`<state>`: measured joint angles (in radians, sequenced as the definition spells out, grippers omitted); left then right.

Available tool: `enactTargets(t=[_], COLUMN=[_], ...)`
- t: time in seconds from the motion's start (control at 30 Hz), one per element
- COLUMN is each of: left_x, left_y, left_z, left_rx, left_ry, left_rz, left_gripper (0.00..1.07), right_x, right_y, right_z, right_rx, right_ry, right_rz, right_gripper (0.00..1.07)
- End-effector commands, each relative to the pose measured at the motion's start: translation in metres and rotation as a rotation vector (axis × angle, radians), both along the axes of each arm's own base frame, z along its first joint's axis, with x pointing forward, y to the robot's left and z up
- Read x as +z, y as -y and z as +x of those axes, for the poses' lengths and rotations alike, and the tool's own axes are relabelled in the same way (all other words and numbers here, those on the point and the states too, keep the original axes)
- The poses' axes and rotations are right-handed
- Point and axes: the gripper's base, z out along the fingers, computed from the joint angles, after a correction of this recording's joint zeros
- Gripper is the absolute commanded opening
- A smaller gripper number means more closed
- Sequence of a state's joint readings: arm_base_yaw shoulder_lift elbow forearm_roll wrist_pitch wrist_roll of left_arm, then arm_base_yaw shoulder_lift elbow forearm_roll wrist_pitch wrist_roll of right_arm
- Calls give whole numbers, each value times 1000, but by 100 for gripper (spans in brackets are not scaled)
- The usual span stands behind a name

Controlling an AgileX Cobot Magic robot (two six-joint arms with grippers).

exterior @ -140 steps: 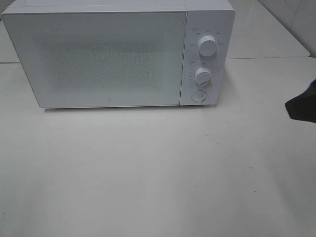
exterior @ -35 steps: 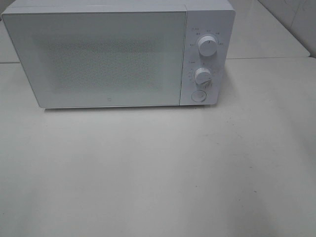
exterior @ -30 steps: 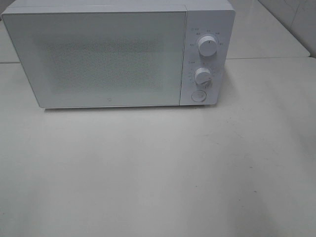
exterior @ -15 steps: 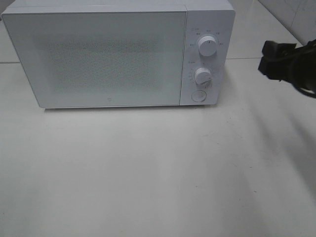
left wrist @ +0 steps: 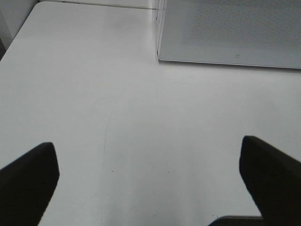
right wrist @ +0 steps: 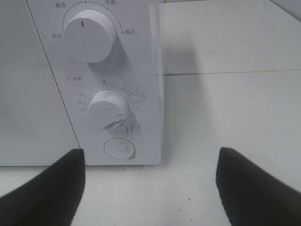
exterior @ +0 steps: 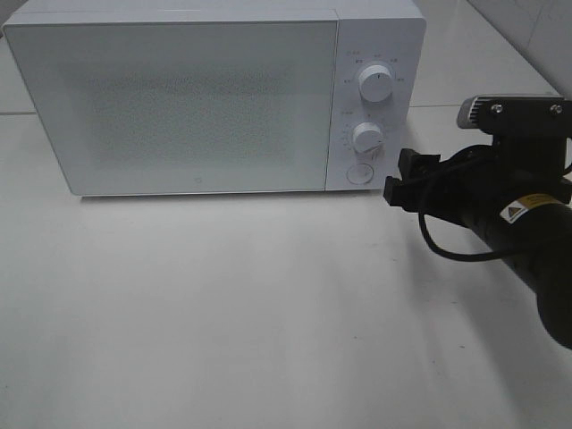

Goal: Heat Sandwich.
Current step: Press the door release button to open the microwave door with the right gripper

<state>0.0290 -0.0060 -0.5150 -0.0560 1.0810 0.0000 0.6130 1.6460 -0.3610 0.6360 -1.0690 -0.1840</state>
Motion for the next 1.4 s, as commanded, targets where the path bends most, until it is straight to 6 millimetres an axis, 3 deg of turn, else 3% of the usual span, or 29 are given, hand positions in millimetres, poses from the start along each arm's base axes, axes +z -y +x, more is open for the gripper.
enactTargets(t=[0.03,0.43,0.8,1.1,1.2,1.27,1.37,1.4], left_x=[0,0,0,0,0,0,0,0], left_y=[1,1,1,1,1,1,1,1], left_z=[-1,-1,-1,-1,-1,-1,-1,-1], left_rx=[-4,-4,-4,-4,-4,-4,-4,-4], left_ry=[25,25,22,22,22,22,22,22], left_rz=[-9,-9,-9,-9,-9,-9,-9,-9], left_gripper=[99,99,99,99,99,99,99,99], right_x=[-2,-16,-18,-20,-20,-20,-19,-19], right_y=[-7,-40,-45,-46,-47,-48,-50,-50], right_z=[-3,-9,-13,-14,-15,-15,-15,-15], right_rx=[-27,25,37,-41,-96,-103,-172,-172], right_ry=[21,-24,-53,-102,-123,-128,-158,-158], right_rz=[0,-18,-12,256,474,520,768,768], right_gripper=[76,76,76,76,75,74,70,70])
